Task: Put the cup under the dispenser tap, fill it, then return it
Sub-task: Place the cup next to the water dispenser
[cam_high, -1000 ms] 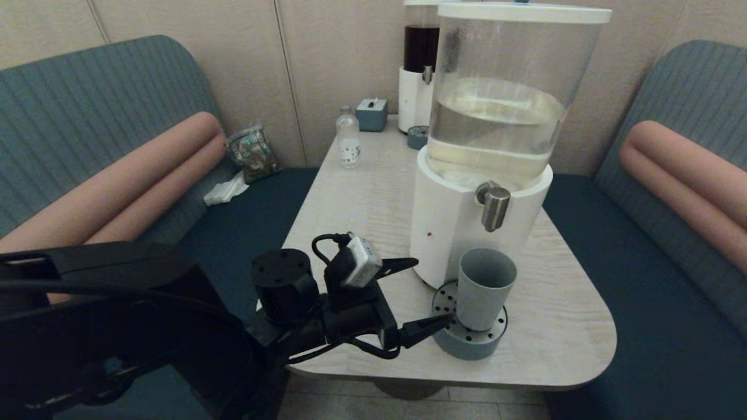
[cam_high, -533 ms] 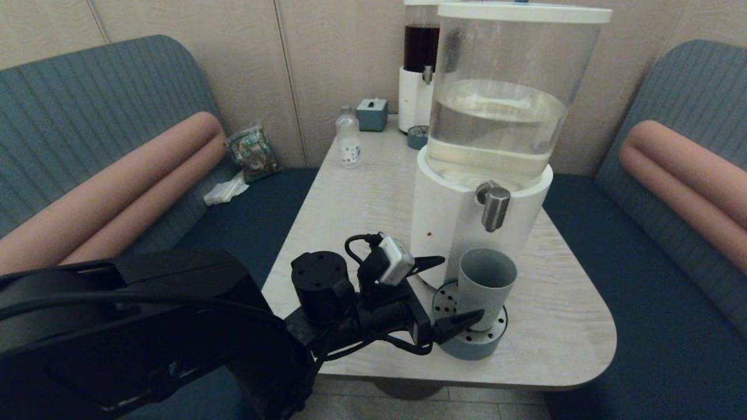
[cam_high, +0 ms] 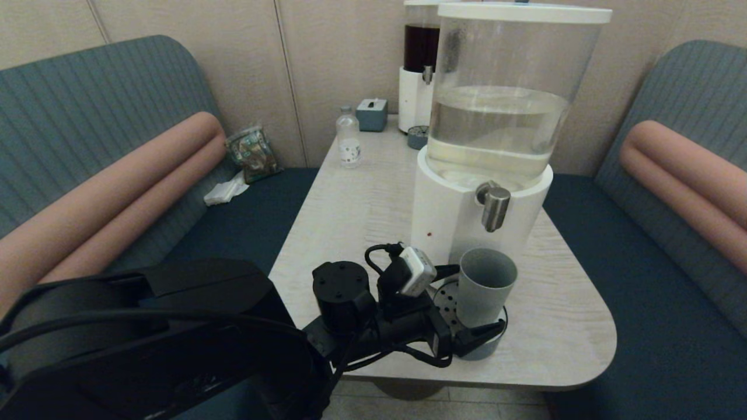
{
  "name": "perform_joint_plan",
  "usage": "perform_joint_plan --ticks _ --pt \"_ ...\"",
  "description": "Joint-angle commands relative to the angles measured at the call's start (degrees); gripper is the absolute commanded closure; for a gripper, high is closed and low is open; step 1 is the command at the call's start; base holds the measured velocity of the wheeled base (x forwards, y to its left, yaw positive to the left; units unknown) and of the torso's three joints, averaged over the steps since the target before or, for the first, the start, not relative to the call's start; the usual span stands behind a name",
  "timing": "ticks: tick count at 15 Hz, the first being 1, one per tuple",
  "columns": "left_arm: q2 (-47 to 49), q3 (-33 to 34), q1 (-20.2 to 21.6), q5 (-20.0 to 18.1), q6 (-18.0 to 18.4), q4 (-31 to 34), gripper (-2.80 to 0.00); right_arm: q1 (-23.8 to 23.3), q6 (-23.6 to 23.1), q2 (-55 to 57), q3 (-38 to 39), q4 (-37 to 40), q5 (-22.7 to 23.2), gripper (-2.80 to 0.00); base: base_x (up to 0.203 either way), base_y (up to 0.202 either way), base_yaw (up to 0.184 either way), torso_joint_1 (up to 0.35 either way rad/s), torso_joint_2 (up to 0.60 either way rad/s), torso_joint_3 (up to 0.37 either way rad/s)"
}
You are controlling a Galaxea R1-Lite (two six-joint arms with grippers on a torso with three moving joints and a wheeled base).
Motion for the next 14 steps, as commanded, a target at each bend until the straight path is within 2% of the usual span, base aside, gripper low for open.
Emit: perform_joint_plan --ticks 1,7,8,14 --pt "0.8 -1.9 -0.3 0.1 0.0 -0.5 -2.8 0.0 -0.1 0.0 0.0 0.0 0.0 0.0 0.0 0.0 0.0 0.0 0.0 0.0" --pt "3.3 -6.4 -0.7 2.0 -0.1 0.8 -2.8 0.0 -0.1 0.0 0.0 0.0 0.0 0.0 0.0 0.0 0.0 0.0 0.0 0.0" --pt "3.7 -7.1 -0.7 2.5 -0.1 0.8 0.0 0.0 -0.1 0.0 0.0 0.0 0.0 0.0 0.0 0.0 0.0 0.0 0.0 0.0" --pt "4.4 -8.1 -1.1 6.0 -0.6 0.2 0.0 0.0 -0.1 0.0 0.0 0.0 0.0 0.0 0.0 0.0 0.0 0.0 0.0 0.0"
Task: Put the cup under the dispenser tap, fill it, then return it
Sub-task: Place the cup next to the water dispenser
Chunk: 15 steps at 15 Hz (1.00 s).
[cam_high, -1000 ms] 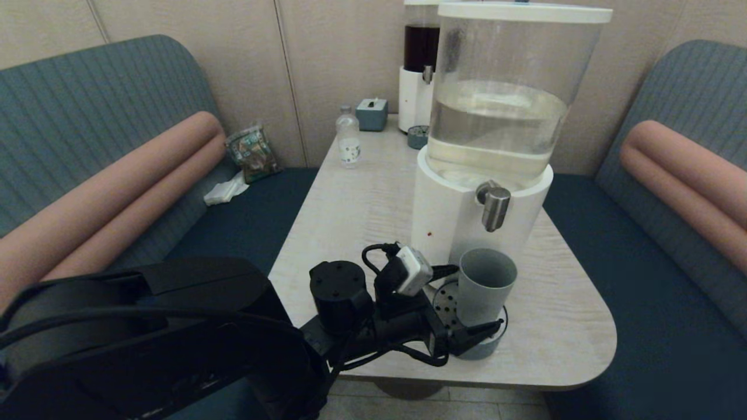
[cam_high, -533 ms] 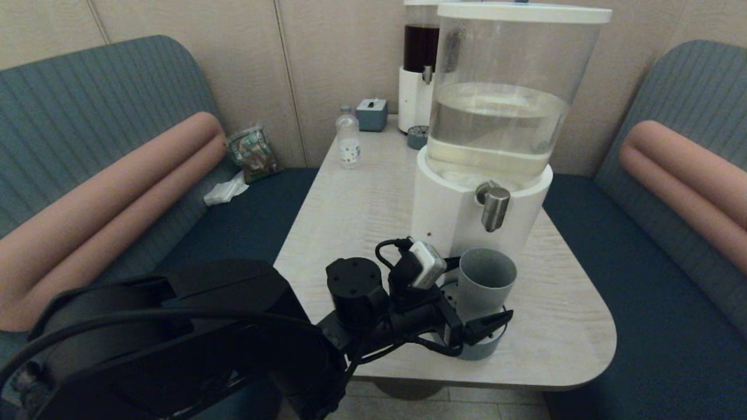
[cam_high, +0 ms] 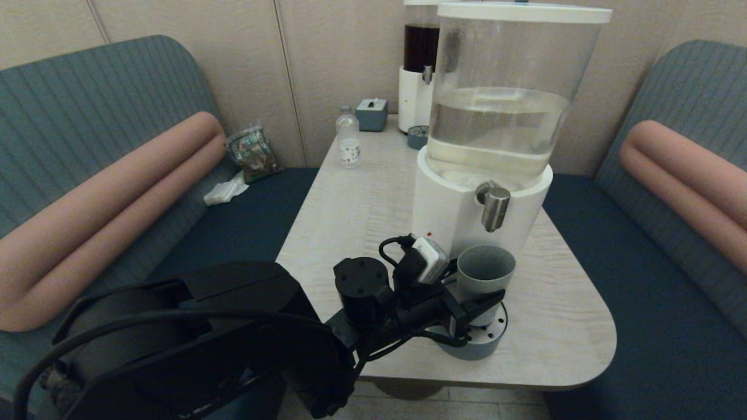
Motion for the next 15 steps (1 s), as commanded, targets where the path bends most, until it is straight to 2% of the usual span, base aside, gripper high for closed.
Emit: perform_joint_plan --ticks 1,5,10,12,15 --pt "-0.5 0.8 -0.5 0.6 -0.4 -0.6 0.0 0.0 -0.1 0.0 0.0 0.0 0.0 0.0 0.0 0.0 0.0 0.0 0.0 0.0" --pt "-6.7 11.0 -1.0 1.8 -1.7 -1.1 0.0 0.0 -0.1 0.0 0.0 0.0 0.0 0.0 0.0 0.0 0.0 0.0 0.0 0.0" --pt "-18.8 21.3 0.2 7.6 -2.9 -1.1 0.0 0.0 -0.1 0.0 0.0 0.0 0.0 0.0 0.0 0.0 0.0 0.0 0.0 0.0" --pt "-22.4 23.6 3.4 9.4 -4.2 -1.1 0.0 0.0 -0.1 0.0 0.0 0.0 0.0 0.0 0.0 0.0 0.0 0.0 0.0 0.0" --pt "-22.8 24.3 11.9 9.8 -4.6 -1.1 0.0 0.0 -0.1 0.0 0.0 0.0 0.0 0.0 0.0 0.0 0.0 0.0 0.0 0.0"
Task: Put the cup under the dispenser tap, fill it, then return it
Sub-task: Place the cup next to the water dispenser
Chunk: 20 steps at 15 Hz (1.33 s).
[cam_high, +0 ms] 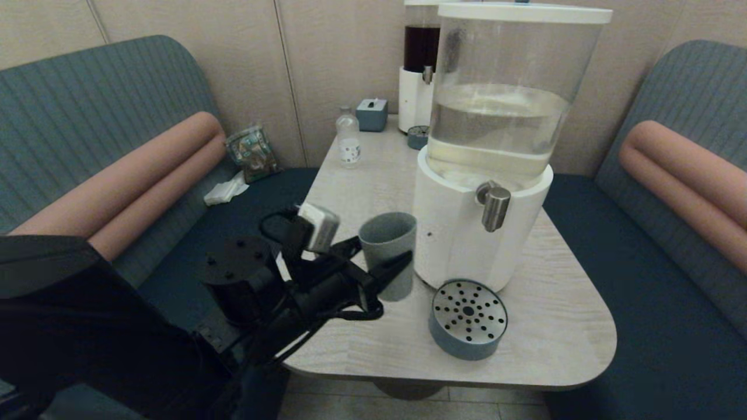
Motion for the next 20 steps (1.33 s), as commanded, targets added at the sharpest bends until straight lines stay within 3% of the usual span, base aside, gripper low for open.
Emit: perform_joint_plan --ticks 1,4,7,11,14,15,20 --pt "-0.3 -0.3 4.9 -0.1 -0.2 -0.5 0.0 -0.1 -0.1 0.0 0.0 0.0 0.0 0.0 0.0 0.0 0.0 0.0 0.0 0.0" --pt "7.2 -6.5 11.3 0.3 -0.7 -0.5 0.0 0.0 -0.1 0.0 0.0 0.0 0.0 0.0 0.0 0.0 0.0 0.0 0.0 0.0" --pt "16.0 -14.4 14.9 2.5 -0.5 -0.5 0.0 0.0 -0.1 0.0 0.0 0.0 0.0 0.0 0.0 0.0 0.0 0.0 0.0 0.0" --pt "26.2 -24.4 17.9 4.0 0.8 -0.5 0.0 0.0 -0.1 0.0 0.0 0.0 0.0 0.0 0.0 0.0 0.0 0.0 0.0 0.0" --pt "29.3 -27.1 18.8 4.3 2.0 -0.5 0.0 0.0 -0.1 0.0 0.0 0.0 0.0 0.0 0.0 0.0 0.0 0.0 0.0 0.0" --pt "29.0 -27.1 18.8 4.4 1.8 -0.5 -2.8 0.0 -0.1 0.0 0.0 0.0 0.0 0.0 0.0 0.0 0.0 0.0 0.0 0.0" --pt "24.3 -24.4 18.4 4.5 2.0 -0.5 -2.8 0.0 -0.1 0.0 0.0 0.0 0.0 0.0 0.0 0.0 0.0 0.0 0.0 0.0"
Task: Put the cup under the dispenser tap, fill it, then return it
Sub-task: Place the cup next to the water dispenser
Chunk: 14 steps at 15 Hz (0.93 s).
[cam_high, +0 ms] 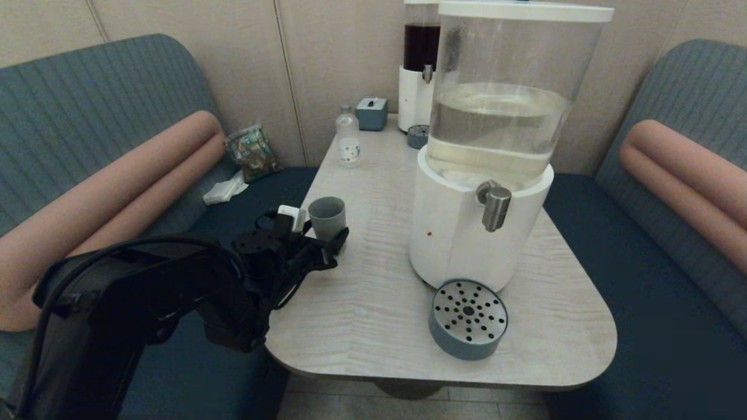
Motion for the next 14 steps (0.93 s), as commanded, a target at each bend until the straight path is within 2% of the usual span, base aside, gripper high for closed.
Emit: perform_joint_plan --ticks 1,7,11,13,14 --pt "-4.1 2.9 -0.6 0.0 0.0 -0.7 -2.8 0.0 0.0 0.0 0.0 0.0 0.0 0.0 0.0 0.0 0.0 0.0 0.0 0.0" --pt "-23.2 20.9 -7.1 0.7 0.5 -0.7 -2.8 0.0 -0.1 0.0 0.0 0.0 0.0 0.0 0.0 0.0 0.0 0.0 0.0 0.0" --pt "-35.3 29.7 -9.6 2.9 1.0 -0.7 -2.8 0.0 0.0 0.0 0.0 0.0 0.0 0.0 0.0 0.0 0.0 0.0 0.0 0.0" --pt "-39.8 30.7 -9.7 3.4 1.2 -0.6 -2.8 0.0 0.0 0.0 0.0 0.0 0.0 0.0 0.0 0.0 0.0 0.0 0.0 0.0" --pt "-43.6 31.2 -9.7 3.8 2.0 0.3 0.0 0.0 -0.1 0.0 0.0 0.0 0.0 0.0 0.0 0.0 0.0 0.0 0.0 0.0"
